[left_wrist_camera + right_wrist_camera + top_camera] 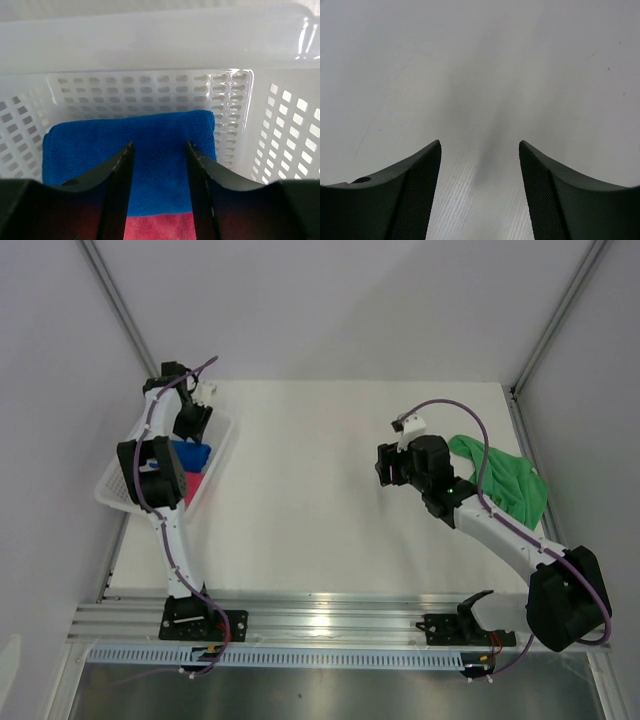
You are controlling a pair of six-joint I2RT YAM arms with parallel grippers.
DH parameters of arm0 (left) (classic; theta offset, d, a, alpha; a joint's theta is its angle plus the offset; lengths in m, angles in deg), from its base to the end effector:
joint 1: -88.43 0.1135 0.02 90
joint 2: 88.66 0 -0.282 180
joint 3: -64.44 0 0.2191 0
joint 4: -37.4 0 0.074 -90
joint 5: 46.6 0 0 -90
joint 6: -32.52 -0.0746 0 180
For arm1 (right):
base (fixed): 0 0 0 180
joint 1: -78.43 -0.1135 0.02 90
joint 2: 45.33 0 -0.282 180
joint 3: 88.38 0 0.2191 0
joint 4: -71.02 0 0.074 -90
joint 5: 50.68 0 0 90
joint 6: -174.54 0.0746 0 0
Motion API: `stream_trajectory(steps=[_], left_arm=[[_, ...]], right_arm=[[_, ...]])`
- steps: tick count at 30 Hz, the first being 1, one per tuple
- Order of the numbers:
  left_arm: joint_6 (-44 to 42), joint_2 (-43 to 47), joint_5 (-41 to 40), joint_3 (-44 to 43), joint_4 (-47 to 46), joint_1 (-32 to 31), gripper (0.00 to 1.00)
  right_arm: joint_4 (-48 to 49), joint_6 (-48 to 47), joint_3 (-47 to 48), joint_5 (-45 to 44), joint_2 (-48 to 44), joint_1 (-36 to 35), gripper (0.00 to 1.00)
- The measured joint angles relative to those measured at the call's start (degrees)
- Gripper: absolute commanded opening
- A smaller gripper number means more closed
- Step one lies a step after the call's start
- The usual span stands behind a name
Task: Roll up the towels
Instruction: Place the rolled towel into the container, then grab a towel with the right arm
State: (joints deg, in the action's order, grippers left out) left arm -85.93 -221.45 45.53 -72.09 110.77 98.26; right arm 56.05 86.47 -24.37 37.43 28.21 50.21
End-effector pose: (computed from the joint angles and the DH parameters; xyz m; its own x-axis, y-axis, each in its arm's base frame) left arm 0.4753 0.0795 0.1955 -0.8874 0.3294 -0.3226 0.3012 0.9439 0.1352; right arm 0.2579 0.1356 0.2861 -0.3802 -0.1658 -0.9099 -0.4336 0.9009 0.0170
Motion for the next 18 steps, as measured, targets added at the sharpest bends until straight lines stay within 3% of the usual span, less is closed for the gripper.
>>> stream_trajectory(steps=[8,12,18], left_arm=[[2.67,7.26,-3.06,-0.24,-2.27,-0.28,0.51],[4.07,14.34,-1.44,-0.31,-1.20,-1.49,0.44],[4.52,24.98,6.91,7.23,2.56,-10.40,0.36]], right_arm=[[-8.44,2.45,8.44,-6.21,2.38,4.02,0.68],[-9.46,3.02,8.85,-7.76,2.43,5.38,0.67],[-9.03,4.15,6.56,-7.26,2.43,5.33,0.67]])
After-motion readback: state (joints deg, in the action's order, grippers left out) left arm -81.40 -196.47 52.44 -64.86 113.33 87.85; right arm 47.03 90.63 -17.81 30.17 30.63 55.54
